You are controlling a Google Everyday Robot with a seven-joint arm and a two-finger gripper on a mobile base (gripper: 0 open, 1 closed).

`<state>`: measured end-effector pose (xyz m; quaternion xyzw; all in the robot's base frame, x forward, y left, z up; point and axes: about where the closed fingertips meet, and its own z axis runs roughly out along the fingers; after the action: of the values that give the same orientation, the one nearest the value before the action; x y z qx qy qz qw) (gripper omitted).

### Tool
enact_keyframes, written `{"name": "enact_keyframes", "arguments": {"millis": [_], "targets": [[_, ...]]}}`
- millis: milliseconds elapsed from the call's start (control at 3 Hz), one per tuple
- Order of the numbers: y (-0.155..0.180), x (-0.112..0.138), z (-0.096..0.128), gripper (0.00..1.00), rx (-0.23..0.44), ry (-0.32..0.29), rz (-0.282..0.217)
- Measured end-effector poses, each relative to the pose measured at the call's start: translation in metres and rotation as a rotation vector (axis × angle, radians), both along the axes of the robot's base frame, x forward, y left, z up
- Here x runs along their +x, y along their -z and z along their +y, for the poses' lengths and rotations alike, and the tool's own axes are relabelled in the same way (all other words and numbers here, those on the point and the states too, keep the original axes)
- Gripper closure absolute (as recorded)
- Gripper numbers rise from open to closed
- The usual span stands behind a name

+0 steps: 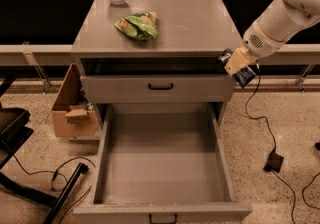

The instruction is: Pick rxbar blueberry from middle drawer and place on counter

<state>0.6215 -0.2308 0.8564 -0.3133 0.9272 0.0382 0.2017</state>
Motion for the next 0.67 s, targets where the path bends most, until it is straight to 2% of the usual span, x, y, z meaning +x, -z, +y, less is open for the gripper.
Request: {"name": "enact_keyframes", "arguments": {"millis": [333,667], "targets": [[0.0000,0.0000,0.0000,1.00,0.000,0.000,0.000],[-0.0094,0.0079,0.0006,1.00,0.004,0.009,-0.033]]}}
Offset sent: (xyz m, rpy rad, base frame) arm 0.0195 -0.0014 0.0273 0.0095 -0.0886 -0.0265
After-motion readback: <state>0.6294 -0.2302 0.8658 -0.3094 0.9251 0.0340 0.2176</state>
